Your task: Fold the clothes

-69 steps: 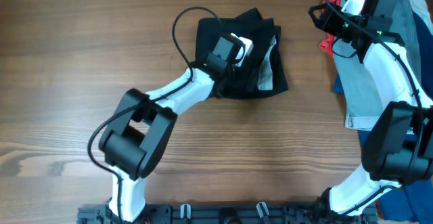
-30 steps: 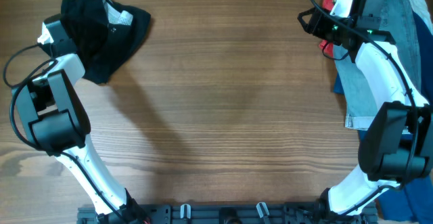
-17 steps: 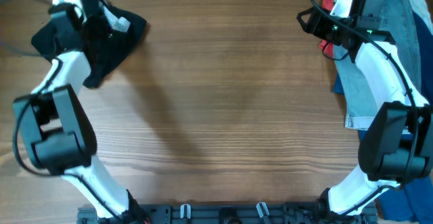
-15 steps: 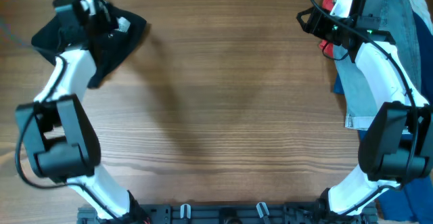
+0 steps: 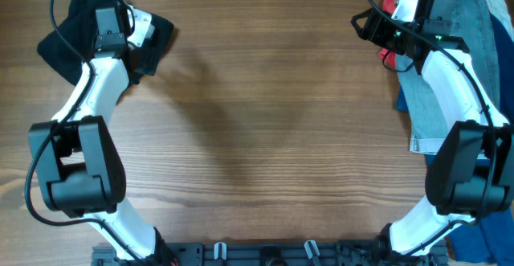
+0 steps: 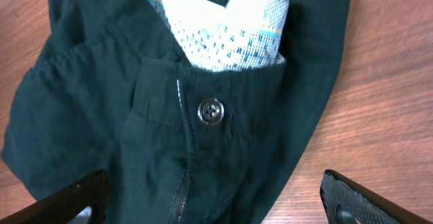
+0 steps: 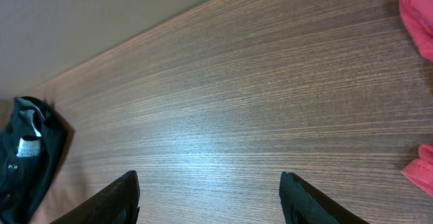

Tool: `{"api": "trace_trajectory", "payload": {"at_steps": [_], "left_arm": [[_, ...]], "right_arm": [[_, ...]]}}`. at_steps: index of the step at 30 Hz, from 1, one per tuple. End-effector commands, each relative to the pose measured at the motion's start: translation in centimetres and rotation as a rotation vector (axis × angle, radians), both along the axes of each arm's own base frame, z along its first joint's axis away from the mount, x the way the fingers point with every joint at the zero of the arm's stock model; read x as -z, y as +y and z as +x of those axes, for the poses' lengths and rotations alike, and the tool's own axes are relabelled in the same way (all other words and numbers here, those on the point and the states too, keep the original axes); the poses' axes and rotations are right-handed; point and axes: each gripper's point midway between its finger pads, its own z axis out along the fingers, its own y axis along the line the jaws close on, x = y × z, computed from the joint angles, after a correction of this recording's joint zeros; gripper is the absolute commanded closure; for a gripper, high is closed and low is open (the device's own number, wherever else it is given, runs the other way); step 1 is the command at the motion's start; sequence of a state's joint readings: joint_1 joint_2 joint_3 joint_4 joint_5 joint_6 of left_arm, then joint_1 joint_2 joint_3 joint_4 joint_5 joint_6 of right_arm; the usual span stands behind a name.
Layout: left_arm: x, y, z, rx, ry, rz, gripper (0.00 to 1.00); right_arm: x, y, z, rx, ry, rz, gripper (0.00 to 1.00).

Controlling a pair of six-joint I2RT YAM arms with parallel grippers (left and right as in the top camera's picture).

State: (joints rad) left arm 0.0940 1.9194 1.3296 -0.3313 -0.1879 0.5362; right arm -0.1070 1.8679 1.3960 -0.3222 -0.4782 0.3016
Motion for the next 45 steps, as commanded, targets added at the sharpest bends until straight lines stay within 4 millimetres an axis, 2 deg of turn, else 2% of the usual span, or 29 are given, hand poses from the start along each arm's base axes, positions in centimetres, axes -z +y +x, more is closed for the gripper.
{"api": "trace_trajectory", "payload": {"at_steps": [1,8,10,18,19,20,22,26,30,35,39,45], "left_arm": [[3.2,0.1,-0.8,0.095,0.116,0.069,0.0],[6.3,0.3,-0.8,0.104,0.163,0.071,0.0],[6.5,0.6,-0.6,0.099,0.157,0.071,0.05],[7.4,1.3,-0.8,0.076,0.165,0.043,0.45],[7.4,1.1,-0.8,0.076,0.161,0.028,0.5],[7.5,0.4,-0.6,0.078,0.15,-0.014,0.62],[7.5,-0.7,-0.2,0.049,0.113,-0.116,0.76],[7.3,-2.7,1.0,-0.07,0.033,-0.324,0.95],[8.5,-3.1,1.9,-0.176,-0.005,-0.393,0.96],[9.0,-1.1,4.0,-0.433,-0.155,-0.513,0.96],[8.2,0.7,4.8,-0.582,-0.259,-0.564,0.96],[6.6,3.7,5.9,-0.692,-0.393,-0.627,0.96]], "right_arm": [[0.1,0.4,-0.1,-0.022,-0.003,-0.001,0.33],[0.1,0.4,-0.1,-0.022,-0.003,-0.001,0.33],[0.1,0.4,-0.1,-0.022,-0.003,-0.001,0.33],[0.1,0.4,-0.1,-0.019,-0.003,-0.004,0.33],[0.1,0.4,-0.1,-0.018,-0.003,-0.004,0.33],[0.1,0.4,0.0,-0.018,-0.004,-0.004,0.34],[0.1,0.4,0.0,-0.018,-0.004,-0.004,0.34],[0.0,0.4,0.1,-0.017,-0.009,-0.001,0.34],[0.0,0.4,0.1,-0.016,-0.009,-0.001,0.34],[0.0,0.4,0.1,-0.016,-0.009,-0.001,0.34],[0.0,0.4,0.1,-0.016,-0.009,-0.002,0.34],[0.0,0.4,0.1,-0.017,-0.009,-0.002,0.34]]}}
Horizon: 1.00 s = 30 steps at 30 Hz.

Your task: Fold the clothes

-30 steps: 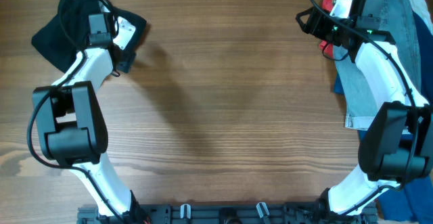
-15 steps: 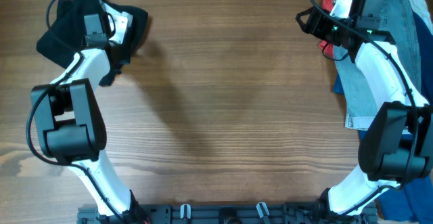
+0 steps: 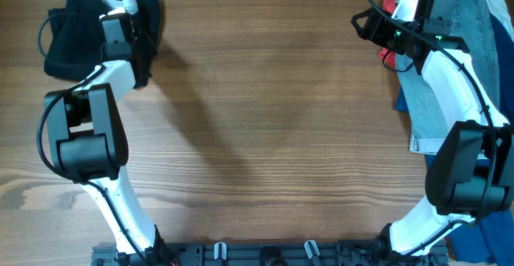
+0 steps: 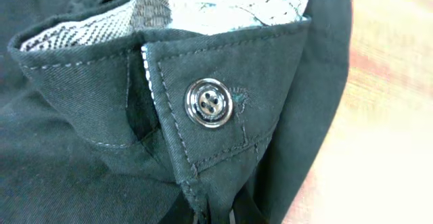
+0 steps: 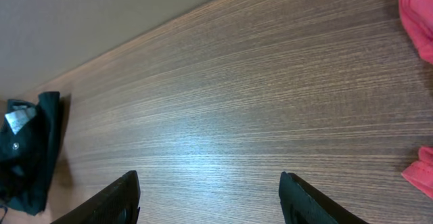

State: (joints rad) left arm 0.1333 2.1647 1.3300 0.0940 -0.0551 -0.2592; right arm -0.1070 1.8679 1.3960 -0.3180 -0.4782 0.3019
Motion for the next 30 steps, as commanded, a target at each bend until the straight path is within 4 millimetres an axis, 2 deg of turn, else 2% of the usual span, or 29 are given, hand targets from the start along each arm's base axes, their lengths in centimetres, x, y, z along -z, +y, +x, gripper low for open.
{"api": "trace_trajectory", "payload": {"at_steps": [1,2,3,4,5,7,8,9,13,16,19,24,30], "left_arm": [[0.6,3.5,-0.2,-0.164,-0.039,-0.053,0.95],[0.2,3.9,0.1,-0.17,-0.062,-0.052,0.94],[-0.3,4.0,0.5,-0.17,-0.088,-0.049,0.89],[-0.8,4.2,0.9,-0.16,-0.11,-0.034,0.77],[-1.3,4.1,1.2,-0.137,-0.122,-0.009,0.55],[-2.5,3.4,1.8,-0.064,-0.142,0.069,0.23],[-3.7,2.9,2.2,-0.009,-0.161,0.131,0.09],[-4.9,2.2,2.6,0.044,-0.18,0.192,0.0],[-8.2,0.4,2.8,0.199,-0.174,0.393,0.0],[-10.5,2.6,1.6,0.069,-0.141,0.486,0.0],[-11.7,4.9,0.9,-0.033,-0.138,0.541,0.0],[-11.7,8.2,0.3,-0.082,-0.136,0.538,0.0],[-8.7,9.7,0.7,0.018,-0.147,0.434,0.0]], "right_arm": [[0.0,0.4,0.0,-0.017,-0.004,-0.001,0.34],[0.1,0.4,0.0,-0.017,-0.004,-0.001,0.34],[0.1,0.4,0.0,-0.017,-0.004,-0.001,0.34],[0.1,0.4,0.0,-0.017,-0.004,-0.001,0.34],[0.1,0.4,0.0,-0.017,-0.004,-0.001,0.33],[0.0,0.4,0.0,-0.012,-0.001,0.004,0.34],[0.1,0.4,0.0,-0.012,-0.001,0.004,0.34],[0.1,0.4,0.0,-0.012,-0.001,0.004,0.34],[0.1,0.4,0.0,-0.012,-0.001,0.004,0.34],[0.0,0.4,0.0,-0.012,-0.002,0.003,0.34],[0.1,0.1,0.1,-0.001,-0.001,-0.008,0.34],[0.1,0.1,0.1,-0.001,-0.001,-0.009,0.34],[0.1,0.1,0.0,-0.001,0.0,-0.008,0.33]]}}
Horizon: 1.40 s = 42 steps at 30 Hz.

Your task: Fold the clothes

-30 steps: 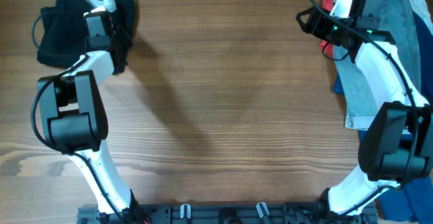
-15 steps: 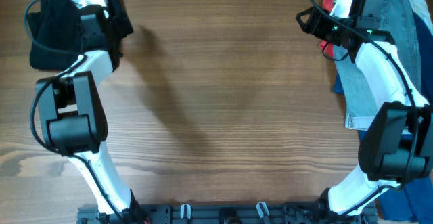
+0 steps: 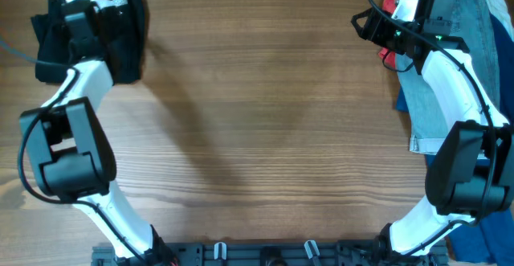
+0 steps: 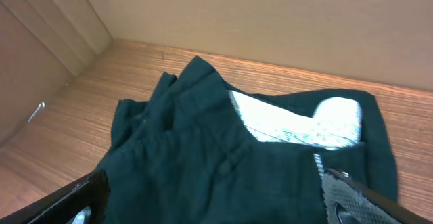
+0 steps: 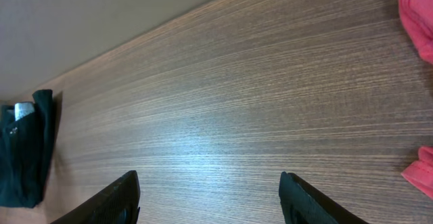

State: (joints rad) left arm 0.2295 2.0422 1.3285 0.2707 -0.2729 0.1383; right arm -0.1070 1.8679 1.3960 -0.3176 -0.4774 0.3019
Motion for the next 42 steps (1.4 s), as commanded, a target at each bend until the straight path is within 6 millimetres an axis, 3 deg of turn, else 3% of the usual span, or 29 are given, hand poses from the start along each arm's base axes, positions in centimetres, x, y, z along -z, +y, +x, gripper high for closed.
{"api": "trace_trajectory", "payload": {"at_steps": [1,7,15,24,34,38,40,42], "left_arm": [[2.4,0.5,0.4,0.079,0.015,-0.049,0.0],[7.5,1.1,0.3,0.071,0.08,-0.072,0.0],[11.0,1.8,0.2,0.149,0.079,-0.153,0.0],[15.4,-1.4,0.4,0.284,0.162,-0.157,0.0],[14.9,-1.9,1.6,0.326,0.108,-0.08,0.0],[15.8,-2.2,1.6,0.337,0.111,-0.087,0.0],[14.9,-2.0,2.1,0.337,0.075,-0.07,0.0],[12.7,-1.9,2.8,0.337,0.022,-0.046,0.0]], "right_arm": [[0.1,0.1,0.0,-0.002,0.0,-0.007,0.33],[0.1,0.1,0.0,0.009,0.007,0.004,0.33],[0.3,-0.1,0.0,0.02,0.011,-0.007,0.33],[0.4,-0.3,0.1,0.031,0.013,-0.015,0.33],[0.4,-0.3,0.1,0.031,0.013,-0.015,0.33],[0.4,-0.3,0.1,0.031,0.014,-0.015,0.33],[0.4,-0.3,0.1,0.03,0.014,-0.015,0.33],[0.4,-0.3,0.1,0.028,0.014,-0.012,0.33]]}}
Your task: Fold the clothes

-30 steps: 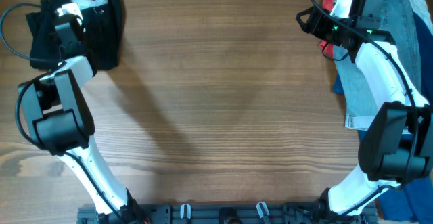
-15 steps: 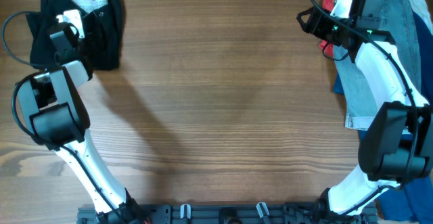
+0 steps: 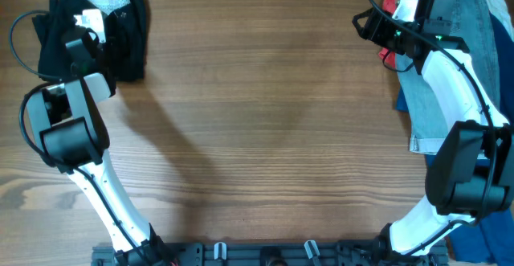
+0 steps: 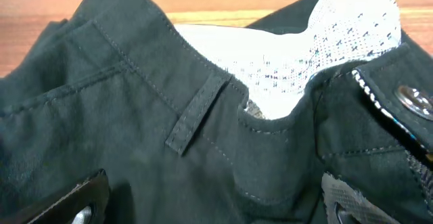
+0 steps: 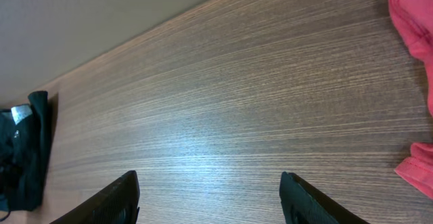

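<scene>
A dark green pair of trousers [image 3: 120, 37] lies bunched at the table's far left corner. My left gripper [image 3: 83, 26] hangs low over its waistband, open. In the left wrist view the cloth fills the frame: white patterned lining [image 4: 291, 61], a belt loop [image 4: 196, 112], a metal button [image 4: 413, 95]. The left gripper [image 4: 216, 207] has its fingertips [image 4: 84, 200] wide apart with cloth beneath and nothing clamped. My right gripper [image 3: 371, 25] stands open at the far right above bare wood. In the right wrist view this gripper [image 5: 213, 200] holds nothing.
A heap of clothes lies along the right edge: light blue denim [image 3: 450, 81], a red cloth [image 3: 391, 1], seen as pink cloth [image 5: 413, 21] in the right wrist view, and blue fabric [image 3: 482, 234] near the front. The wooden table [image 3: 265, 121] spans between the arms.
My left gripper was open and raised back from the trousers with the whole garment in view. Now it sits close over the waistband, still open. The right arm has barely moved.
First my left gripper was open above the crumpled trousers near the far left. Then it was pressed close at the buttoned waistband, and the garment lay further into the corner. Then it stood open and drawn back, and now it is low over the waistband again.
</scene>
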Tool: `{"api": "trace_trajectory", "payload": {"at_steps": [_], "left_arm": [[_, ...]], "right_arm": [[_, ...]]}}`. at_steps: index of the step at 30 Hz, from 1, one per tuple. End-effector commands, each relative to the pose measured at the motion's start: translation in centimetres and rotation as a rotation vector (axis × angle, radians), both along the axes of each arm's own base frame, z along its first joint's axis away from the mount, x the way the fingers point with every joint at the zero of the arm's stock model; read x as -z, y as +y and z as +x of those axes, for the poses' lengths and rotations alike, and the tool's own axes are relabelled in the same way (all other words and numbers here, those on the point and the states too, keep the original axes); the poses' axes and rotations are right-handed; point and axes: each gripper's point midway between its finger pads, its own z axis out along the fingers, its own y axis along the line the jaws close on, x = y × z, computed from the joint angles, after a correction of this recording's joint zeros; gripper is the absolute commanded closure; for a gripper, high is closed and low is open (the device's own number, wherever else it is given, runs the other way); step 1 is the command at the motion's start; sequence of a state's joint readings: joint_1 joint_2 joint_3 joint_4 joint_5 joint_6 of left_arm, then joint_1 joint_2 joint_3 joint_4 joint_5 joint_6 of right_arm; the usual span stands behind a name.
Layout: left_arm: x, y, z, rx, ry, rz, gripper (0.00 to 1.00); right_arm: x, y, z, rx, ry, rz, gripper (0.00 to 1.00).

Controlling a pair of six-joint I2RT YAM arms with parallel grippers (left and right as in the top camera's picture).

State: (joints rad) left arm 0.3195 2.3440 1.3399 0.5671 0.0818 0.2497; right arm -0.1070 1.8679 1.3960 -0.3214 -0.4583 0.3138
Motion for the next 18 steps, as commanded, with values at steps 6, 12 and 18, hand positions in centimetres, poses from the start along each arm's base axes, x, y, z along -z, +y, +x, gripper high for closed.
{"api": "trace_trajectory", "payload": {"at_steps": [6,12,18], "left_arm": [[-11.7,-1.5,0.8,0.021,-0.199,0.002,0.0],[-23.0,-2.4,-2.9,-0.002,-0.248,0.013,0.0],[-26.3,-6.7,-8.1,-0.022,-0.15,-0.263,0.0]], "right_arm": [[0.3,0.1,-0.1,0.003,0.009,-0.005,0.33],[-3.1,0.2,2.4,-0.068,-0.204,-0.072,0.14],[-11.5,1.6,1.8,-0.183,-0.477,-0.128,0.01]]}}
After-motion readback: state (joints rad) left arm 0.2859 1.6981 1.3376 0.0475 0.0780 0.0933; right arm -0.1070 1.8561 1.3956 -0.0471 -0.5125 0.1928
